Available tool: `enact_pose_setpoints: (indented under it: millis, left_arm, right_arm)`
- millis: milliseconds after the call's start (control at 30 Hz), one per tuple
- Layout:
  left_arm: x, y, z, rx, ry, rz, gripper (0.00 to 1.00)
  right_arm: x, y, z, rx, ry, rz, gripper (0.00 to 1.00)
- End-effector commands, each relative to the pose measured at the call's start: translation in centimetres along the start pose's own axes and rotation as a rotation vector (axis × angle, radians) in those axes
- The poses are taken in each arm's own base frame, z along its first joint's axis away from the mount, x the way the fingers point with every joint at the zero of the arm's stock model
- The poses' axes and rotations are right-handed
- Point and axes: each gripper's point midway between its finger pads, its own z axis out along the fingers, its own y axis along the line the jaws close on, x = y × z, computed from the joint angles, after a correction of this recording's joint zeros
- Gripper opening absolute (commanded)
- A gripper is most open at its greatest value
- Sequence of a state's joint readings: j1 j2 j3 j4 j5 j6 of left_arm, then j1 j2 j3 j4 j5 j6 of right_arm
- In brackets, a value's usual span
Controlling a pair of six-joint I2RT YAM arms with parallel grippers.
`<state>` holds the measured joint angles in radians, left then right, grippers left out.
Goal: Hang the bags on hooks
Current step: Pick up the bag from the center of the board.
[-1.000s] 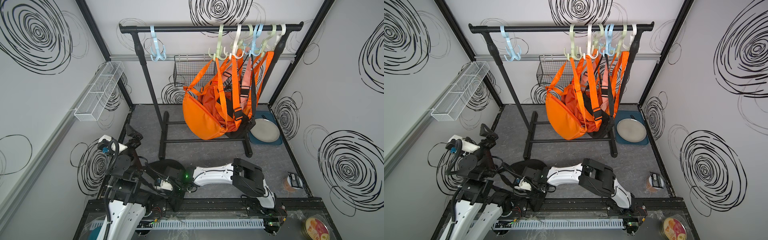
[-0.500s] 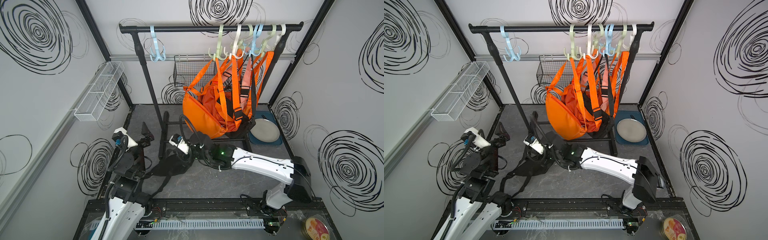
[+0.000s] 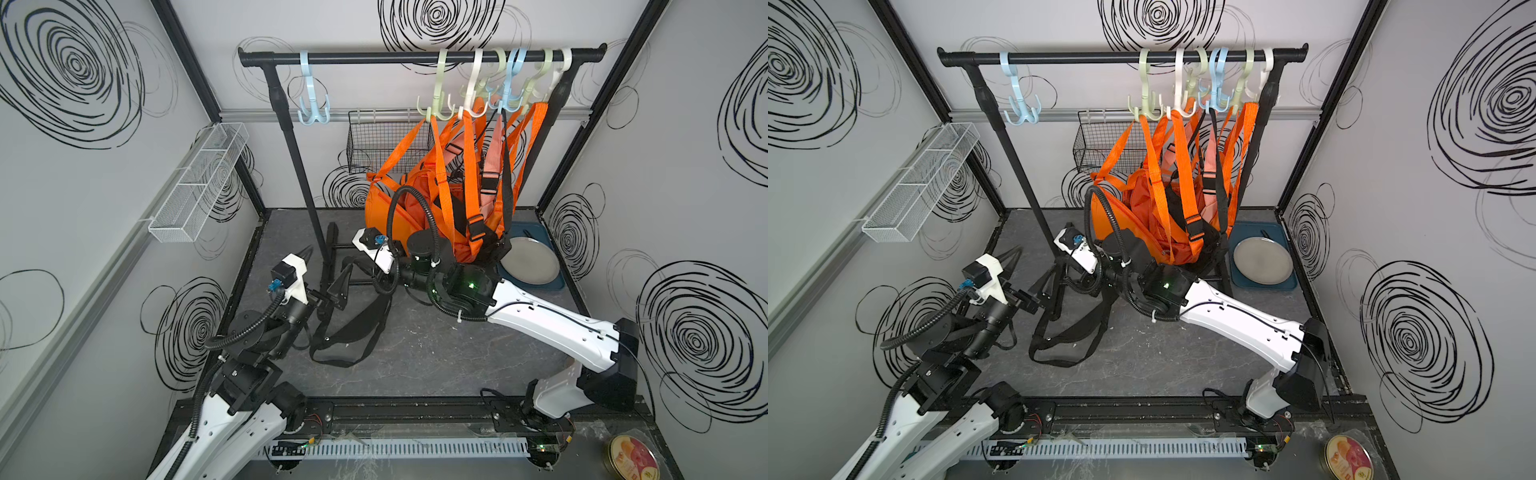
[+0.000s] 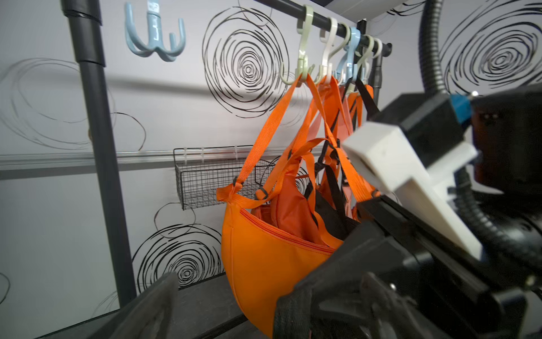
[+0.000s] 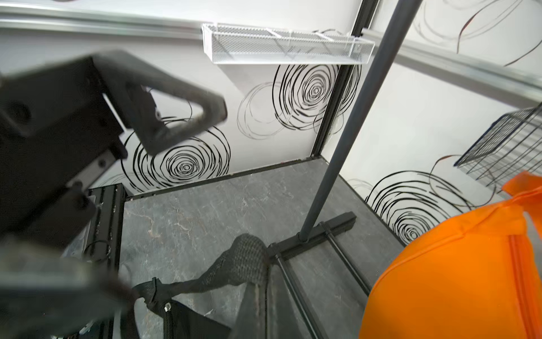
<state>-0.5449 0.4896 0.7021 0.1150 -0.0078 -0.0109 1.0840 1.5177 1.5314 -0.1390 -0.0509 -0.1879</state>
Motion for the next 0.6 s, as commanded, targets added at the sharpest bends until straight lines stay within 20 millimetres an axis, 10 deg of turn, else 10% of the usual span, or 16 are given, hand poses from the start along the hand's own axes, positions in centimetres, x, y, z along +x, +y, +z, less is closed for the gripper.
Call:
enact_pose_setpoints:
  millis: [0, 333, 567]
  left_arm:
    - [-0.4, -2.4, 0.0, 0.129, 0.009, -0.004, 0.99]
    - [5.7, -0.1, 1.5, -0.019, 0.216, 0.099, 0.78]
    - [5.7, 3.5, 2.1, -0.18, 0.225, 0.131, 0.59]
  right_arm:
    - [-2.4, -0.7, -1.1, 0.014, -0.045, -0.041, 0.0]
    - [-6.1, -1.2, -3.5, 0.029, -0.11, -0.104, 0.0]
    - [-7.2, -0.3, -5.2, -0.021, -0.127, -0.156, 0.0]
